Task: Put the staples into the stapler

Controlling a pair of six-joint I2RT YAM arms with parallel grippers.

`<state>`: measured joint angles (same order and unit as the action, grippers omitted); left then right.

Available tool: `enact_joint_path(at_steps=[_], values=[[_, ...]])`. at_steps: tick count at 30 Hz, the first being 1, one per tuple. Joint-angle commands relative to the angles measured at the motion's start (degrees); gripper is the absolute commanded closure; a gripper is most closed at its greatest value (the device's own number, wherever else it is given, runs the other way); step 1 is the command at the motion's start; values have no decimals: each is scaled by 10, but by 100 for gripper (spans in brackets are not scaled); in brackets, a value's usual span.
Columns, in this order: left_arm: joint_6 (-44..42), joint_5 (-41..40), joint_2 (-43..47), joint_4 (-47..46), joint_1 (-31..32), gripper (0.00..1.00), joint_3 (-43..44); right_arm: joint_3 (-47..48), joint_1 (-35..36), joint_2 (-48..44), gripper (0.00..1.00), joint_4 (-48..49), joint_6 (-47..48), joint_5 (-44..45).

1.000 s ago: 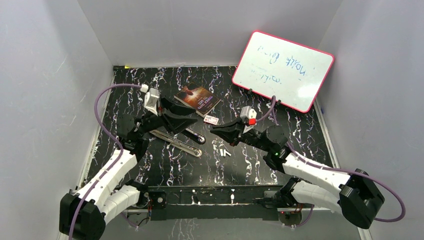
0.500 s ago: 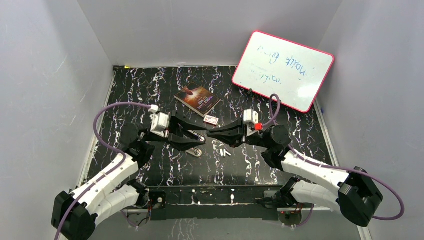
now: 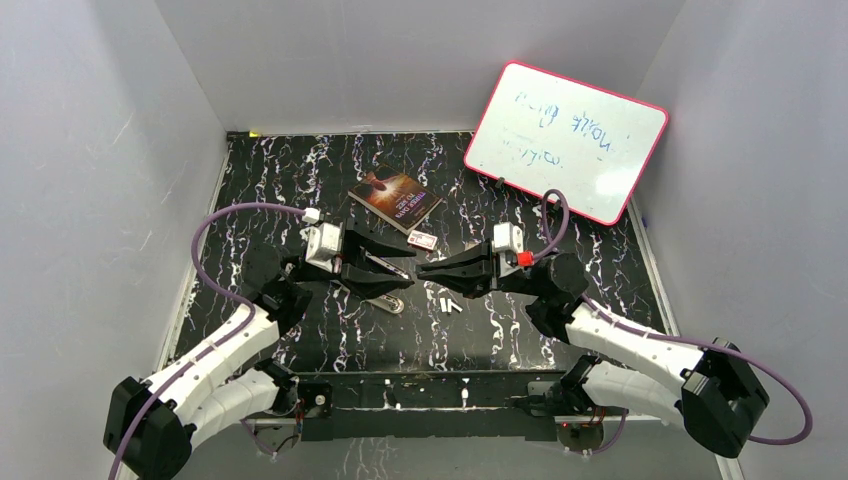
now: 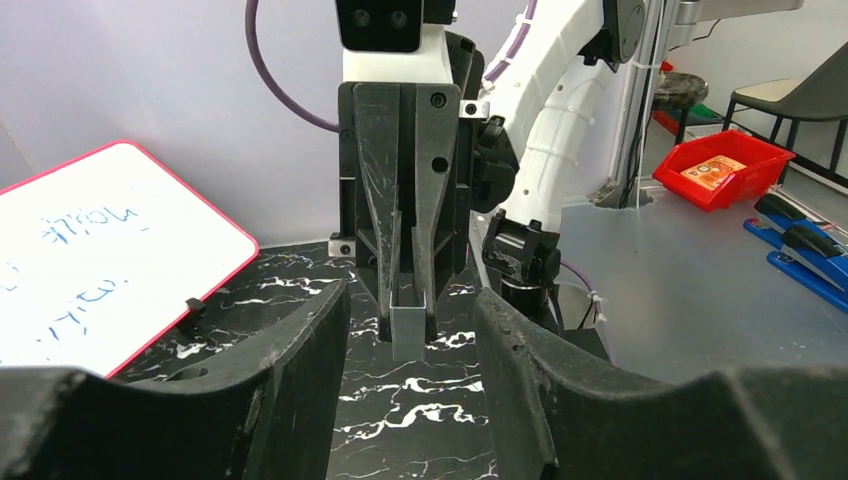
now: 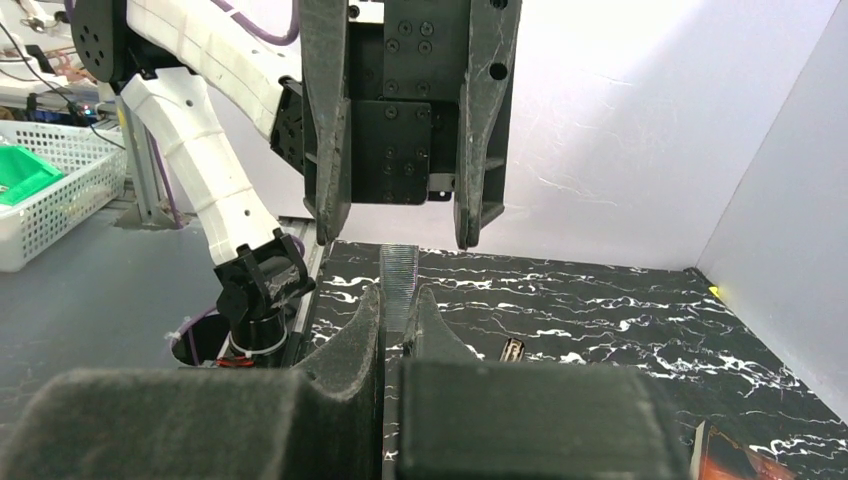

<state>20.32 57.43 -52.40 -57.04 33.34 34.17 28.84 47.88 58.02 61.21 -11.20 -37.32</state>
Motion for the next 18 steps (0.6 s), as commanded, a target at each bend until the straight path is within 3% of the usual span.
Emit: enact_joint_path(at_steps=[1,18], values=[[-14,-1,0,-35,5,54,2,34,-1,-15,100,43,-7,3],[-9,8,-8,-35,8,74,5,41,-1,-12,100,27,-6,-3]])
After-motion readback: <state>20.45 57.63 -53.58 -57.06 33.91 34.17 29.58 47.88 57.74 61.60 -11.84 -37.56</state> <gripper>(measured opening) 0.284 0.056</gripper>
